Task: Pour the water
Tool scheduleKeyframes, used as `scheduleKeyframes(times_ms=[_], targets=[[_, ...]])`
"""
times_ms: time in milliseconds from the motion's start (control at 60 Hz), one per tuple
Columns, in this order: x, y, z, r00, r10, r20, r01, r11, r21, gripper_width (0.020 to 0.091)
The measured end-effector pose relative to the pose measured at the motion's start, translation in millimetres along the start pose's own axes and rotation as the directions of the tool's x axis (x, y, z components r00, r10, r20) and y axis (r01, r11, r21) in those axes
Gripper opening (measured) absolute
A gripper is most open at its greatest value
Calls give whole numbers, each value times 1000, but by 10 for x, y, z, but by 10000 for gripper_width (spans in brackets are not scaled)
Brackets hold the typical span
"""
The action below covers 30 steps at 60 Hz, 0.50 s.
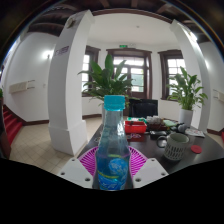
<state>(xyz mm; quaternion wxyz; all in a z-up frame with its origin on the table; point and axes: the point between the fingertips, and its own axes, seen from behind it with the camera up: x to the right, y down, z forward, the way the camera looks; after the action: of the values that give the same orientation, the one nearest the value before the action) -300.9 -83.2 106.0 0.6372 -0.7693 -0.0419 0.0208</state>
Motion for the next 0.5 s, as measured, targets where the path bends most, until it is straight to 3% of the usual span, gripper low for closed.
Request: scheduleKeyframes(times_ms=[150, 300, 400, 500], targets=[[42, -2, 33, 999, 44, -8, -44, 999, -26, 396], [180, -214, 231, 950, 313, -11, -313, 950, -18, 395], [345, -436, 462, 827, 563, 17, -563, 827, 10, 394], [540, -661, 653, 597, 799, 76, -802, 595, 51, 397]])
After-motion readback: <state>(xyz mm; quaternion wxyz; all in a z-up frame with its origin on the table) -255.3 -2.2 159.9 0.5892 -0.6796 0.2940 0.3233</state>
